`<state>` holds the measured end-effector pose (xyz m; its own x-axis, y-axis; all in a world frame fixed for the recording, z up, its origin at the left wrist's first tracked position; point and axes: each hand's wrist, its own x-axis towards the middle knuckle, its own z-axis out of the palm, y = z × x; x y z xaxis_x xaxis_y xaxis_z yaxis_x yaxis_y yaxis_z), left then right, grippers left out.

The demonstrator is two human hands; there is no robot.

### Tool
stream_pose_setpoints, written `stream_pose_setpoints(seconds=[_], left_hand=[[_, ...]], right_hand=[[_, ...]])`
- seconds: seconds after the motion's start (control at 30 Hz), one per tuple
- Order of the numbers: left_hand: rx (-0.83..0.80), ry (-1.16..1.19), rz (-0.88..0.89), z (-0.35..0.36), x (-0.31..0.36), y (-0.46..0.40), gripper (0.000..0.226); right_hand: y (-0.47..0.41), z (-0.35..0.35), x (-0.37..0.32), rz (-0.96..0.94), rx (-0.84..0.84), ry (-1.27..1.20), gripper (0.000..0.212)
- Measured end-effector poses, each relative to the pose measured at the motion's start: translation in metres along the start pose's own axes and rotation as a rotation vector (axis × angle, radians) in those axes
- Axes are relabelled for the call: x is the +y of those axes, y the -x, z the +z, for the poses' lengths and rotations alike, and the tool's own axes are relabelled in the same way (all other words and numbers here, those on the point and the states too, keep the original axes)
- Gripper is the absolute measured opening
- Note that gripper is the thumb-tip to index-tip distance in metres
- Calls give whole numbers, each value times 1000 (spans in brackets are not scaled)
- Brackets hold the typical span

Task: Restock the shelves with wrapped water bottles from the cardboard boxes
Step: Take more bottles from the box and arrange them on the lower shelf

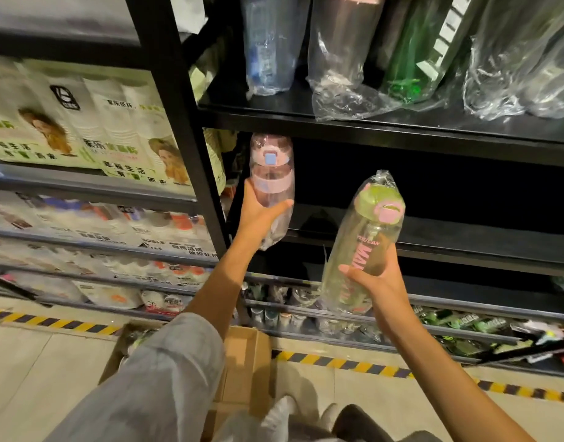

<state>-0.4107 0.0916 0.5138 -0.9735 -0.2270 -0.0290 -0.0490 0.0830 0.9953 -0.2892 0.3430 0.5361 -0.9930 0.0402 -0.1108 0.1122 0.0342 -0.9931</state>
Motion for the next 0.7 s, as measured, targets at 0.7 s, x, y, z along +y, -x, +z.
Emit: stream_pose_setpoints(seconds=[0.7], left_hand=[[65,-121,32,34,5,-140,104]], right_hand=[[-30,-3,13,50,24,32,94]])
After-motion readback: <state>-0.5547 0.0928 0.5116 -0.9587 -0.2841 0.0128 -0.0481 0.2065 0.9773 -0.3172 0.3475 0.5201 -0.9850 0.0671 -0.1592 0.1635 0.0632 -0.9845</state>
